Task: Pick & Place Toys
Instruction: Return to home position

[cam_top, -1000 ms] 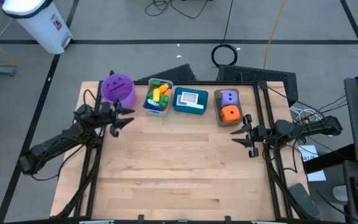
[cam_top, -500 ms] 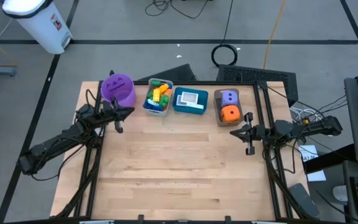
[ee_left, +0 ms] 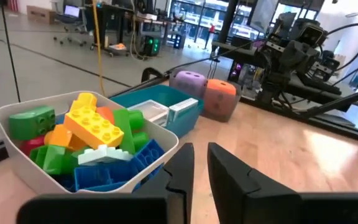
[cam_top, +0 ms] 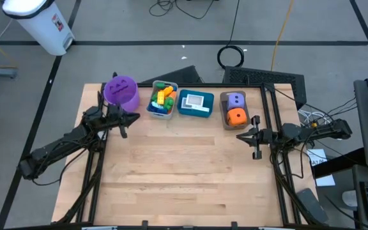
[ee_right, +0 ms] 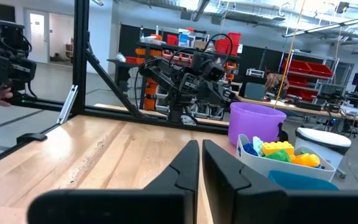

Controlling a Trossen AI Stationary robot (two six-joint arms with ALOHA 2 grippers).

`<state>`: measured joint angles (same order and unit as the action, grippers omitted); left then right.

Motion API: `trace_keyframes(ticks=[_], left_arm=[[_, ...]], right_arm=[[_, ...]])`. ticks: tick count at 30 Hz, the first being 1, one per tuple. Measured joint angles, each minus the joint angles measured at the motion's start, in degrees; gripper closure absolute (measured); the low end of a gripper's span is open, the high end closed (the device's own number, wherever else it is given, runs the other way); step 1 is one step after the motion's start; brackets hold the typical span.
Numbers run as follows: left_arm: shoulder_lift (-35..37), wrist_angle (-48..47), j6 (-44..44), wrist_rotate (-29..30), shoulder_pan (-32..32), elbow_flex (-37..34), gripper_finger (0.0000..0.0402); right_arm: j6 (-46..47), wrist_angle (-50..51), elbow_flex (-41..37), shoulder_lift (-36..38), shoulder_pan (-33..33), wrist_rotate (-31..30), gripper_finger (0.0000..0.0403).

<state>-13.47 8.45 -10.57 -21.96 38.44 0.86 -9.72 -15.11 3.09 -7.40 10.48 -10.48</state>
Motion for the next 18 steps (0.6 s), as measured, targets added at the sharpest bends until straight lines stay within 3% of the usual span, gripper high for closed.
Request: trace_keyframes(ticks=[18], left_arm=[[0.0,0.0,0.3,0.0,0.0,0.0,0.0348]], right_arm=[[0.0,0.0,0.0,0.0,0.0,0.0,0.039]])
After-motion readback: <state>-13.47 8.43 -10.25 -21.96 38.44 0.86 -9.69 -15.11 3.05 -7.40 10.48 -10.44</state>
